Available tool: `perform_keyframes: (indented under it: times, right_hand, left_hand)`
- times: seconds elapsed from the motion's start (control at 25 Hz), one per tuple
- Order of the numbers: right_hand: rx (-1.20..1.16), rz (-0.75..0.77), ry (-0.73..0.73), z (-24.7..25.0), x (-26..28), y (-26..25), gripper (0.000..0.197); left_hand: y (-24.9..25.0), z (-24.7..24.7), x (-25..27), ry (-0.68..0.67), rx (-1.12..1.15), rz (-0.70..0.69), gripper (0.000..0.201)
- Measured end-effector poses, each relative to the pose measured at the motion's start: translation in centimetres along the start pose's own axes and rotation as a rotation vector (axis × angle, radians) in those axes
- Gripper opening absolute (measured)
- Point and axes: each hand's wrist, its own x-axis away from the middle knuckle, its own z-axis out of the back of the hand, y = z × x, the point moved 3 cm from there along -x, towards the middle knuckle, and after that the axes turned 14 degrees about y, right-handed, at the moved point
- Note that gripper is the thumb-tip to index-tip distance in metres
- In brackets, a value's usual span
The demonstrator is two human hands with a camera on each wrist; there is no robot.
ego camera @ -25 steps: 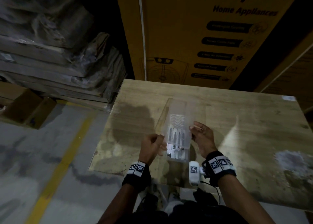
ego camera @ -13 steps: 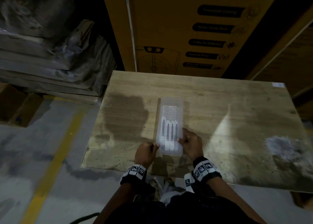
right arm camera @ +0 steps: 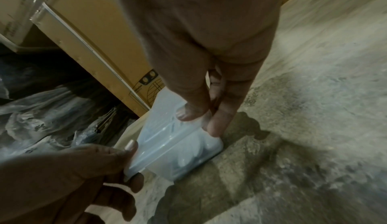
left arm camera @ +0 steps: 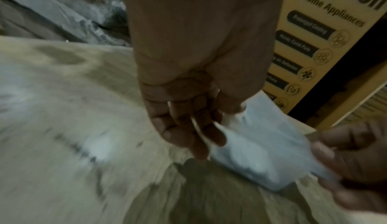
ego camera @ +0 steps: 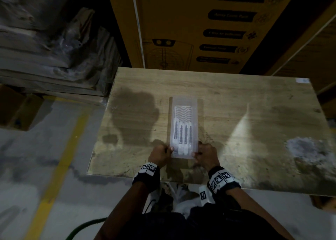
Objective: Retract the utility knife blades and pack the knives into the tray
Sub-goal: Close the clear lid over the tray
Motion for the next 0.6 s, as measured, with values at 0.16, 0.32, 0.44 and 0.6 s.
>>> perform_keyframes:
  times: [0.16,0.32,0.44,0.6]
  right_hand:
    - [0.066,0.007,-0.098,0.2,-1.1,-0.5,0.040]
    - [0.169,-0.056,-0.199,1.2,-3.9,-1.2,0.043]
    - [0.195,0.036,-0.041,1.6,-7.1,-2.9,0.032]
    - [0.124,0.205,0.082,0.7,-10.9,-5.3,0.052]
  left_hand:
    - [2.0,1.0,-1.8,-0.044,0.125,0.028,0.041]
    - [3.5,0.4,-4.7,0.117,0.303,0.038,0.064]
    - [5.4,0.7,-6.6,0.306,0.045,-0.121,0.052]
    - [8.6,0.8,-9.5,0.341,-0.166,-0.277,0.047]
